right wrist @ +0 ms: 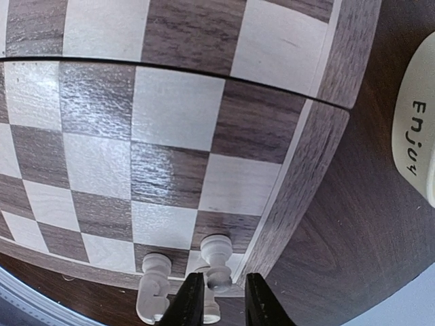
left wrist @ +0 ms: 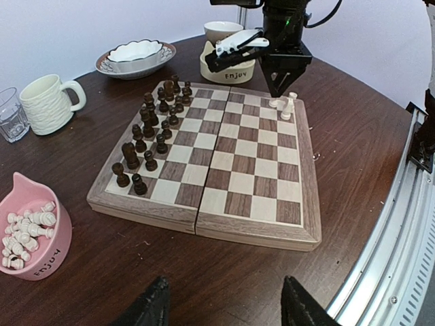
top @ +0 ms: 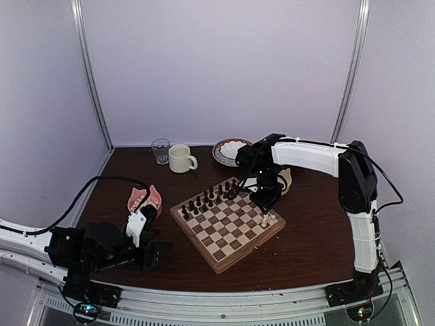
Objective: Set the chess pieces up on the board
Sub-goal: Place the pawn at h2, then pick up the king from the storage box.
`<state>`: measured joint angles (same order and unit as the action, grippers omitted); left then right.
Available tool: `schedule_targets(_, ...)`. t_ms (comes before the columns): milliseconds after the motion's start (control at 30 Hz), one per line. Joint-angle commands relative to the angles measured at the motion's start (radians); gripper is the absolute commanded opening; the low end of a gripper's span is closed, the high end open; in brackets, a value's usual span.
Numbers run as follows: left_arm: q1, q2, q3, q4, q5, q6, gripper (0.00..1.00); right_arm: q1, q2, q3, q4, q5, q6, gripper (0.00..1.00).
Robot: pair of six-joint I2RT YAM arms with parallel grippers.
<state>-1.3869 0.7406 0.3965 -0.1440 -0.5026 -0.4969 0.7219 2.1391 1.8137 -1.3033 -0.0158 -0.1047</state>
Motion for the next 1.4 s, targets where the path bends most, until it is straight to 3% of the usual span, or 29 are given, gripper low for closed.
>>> schedule_targets(0,0.001,0.002,-0.012,0.02,-0.029,-0.006,0.57,-0.006,-0.059,0.027,0.038,0.041,0.014,0.25)
schedule_targets(300,0.001,0.001,-0.003,0.015,-0.042,-0.02,0.59,-0.006,-0.099,-0.005,0.065,0.047,0.028,0.24)
schedule_targets(600,0.033,-0.031,0.103,-0.181,-0.213,-0.095,0.7,0.044,-0.311,-0.141,0.265,0.104,0.072,0.24)
schedule_targets(733,0.157,-0.004,0.152,-0.239,-0.186,-0.111,0.66,0.1,-0.424,-0.222,0.348,0.133,0.092,0.24)
schedule_targets(867,0.363,0.06,0.198,-0.262,0.004,-0.122,0.64,0.161,-0.535,-0.339,0.465,0.143,0.105,0.24)
schedule_targets(967,0.474,0.138,0.235,-0.275,0.058,-0.135,0.64,0.187,-0.61,-0.44,0.57,0.12,0.134,0.25)
schedule_targets(1200,0.612,0.401,0.388,-0.345,0.128,-0.159,0.67,0.2,-0.762,-0.688,0.869,0.085,0.166,0.25)
schedule_targets(1367,0.649,0.553,0.477,-0.363,0.119,-0.164,0.71,0.201,-0.813,-0.76,0.945,0.082,0.167,0.25)
